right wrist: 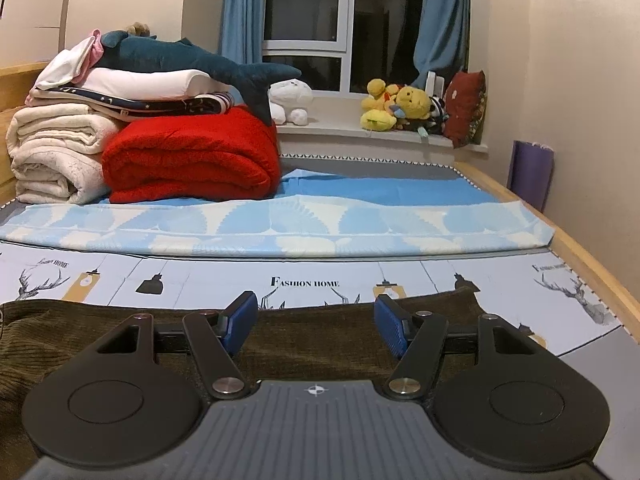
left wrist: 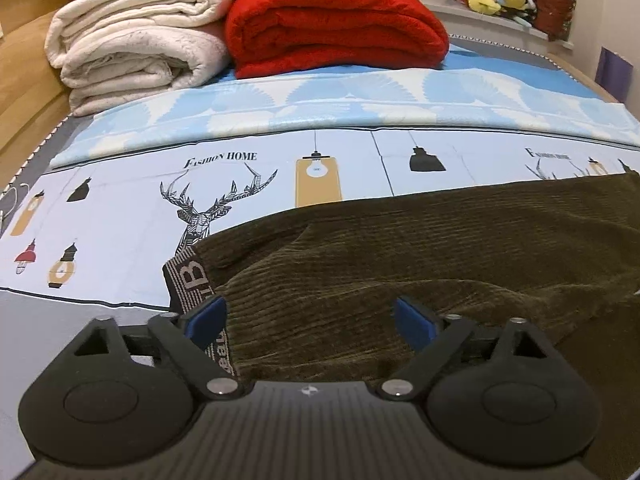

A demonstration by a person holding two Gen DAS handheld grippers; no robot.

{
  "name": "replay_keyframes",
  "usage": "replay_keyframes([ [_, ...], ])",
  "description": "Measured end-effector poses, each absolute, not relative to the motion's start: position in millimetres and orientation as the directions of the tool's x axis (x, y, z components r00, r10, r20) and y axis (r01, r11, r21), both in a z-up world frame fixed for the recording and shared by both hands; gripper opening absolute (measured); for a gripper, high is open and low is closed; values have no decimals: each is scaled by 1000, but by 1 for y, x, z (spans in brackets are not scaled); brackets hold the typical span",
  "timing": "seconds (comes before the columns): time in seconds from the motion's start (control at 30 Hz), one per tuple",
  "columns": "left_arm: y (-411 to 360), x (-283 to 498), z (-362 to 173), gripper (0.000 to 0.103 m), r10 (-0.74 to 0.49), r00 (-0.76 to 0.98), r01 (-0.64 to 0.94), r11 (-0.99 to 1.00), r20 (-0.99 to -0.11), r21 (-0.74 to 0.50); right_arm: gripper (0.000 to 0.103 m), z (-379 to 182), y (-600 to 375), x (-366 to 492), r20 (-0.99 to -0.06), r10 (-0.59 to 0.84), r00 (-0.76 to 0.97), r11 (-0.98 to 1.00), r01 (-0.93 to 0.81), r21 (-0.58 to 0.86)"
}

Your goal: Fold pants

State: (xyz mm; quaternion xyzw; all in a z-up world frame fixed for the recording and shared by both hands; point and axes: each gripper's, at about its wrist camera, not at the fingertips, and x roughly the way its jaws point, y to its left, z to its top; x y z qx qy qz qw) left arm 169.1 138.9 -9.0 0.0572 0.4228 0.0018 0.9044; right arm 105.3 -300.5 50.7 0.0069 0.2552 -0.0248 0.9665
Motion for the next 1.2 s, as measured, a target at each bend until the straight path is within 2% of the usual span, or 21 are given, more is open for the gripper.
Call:
replay_keyframes([
  [0.17,133,174,-11,74,52,659,54,992,-750,117,66,52,-302,108,-497,-38,867,998,53,18],
  [0.37,131,183,-22,74,76,684,57,986,-725,157,66,54,-302,110,-511,-11,860,998,40,45],
  [0.43,135,187,-24,70,97,692,37,985,-715,169,66,54,-302,110,-514,-6,858,998,34,46],
  [0.57,162,199,-24,51,126,703,-43,990,-700,136,65,55,-302,110,-516,3,857,999,23,43],
  [0.63,181,206,-24,38,116,702,-87,993,-703,76,62,55,-302,111,-527,-7,850,999,28,32],
  [0.67,191,210,-25,21,105,693,-105,993,-713,44,59,54,-302,111,-534,-17,845,999,35,23],
  [0.7,199,214,-27,10,105,685,-125,992,-721,26,56,54,-303,111,-540,-22,841,999,39,22],
  [0.73,207,218,-30,10,107,679,-147,989,-726,7,54,54,-305,111,-548,-21,836,999,45,30],
  [0.8,216,225,-36,10,92,674,-165,986,-733,-28,39,54,-308,111,-558,-5,830,997,48,62],
  [0.83,217,230,-39,10,87,671,-165,986,-736,-34,36,54,-310,111,-560,4,828,996,47,77],
  [0.97,211,248,-47,17,61,687,-130,991,-724,-40,35,53,-313,112,-568,24,823,995,37,96],
  [1.03,203,259,-52,33,61,693,-103,995,-718,-16,35,52,-313,113,-574,34,818,995,27,97],
  [1.1,195,271,-60,61,82,694,-79,996,-715,38,35,51,-315,113,-580,37,814,995,23,95],
  [1.2,185,290,-76,72,114,674,-58,993,-730,102,35,50,-320,113,-589,45,807,993,26,112],
])
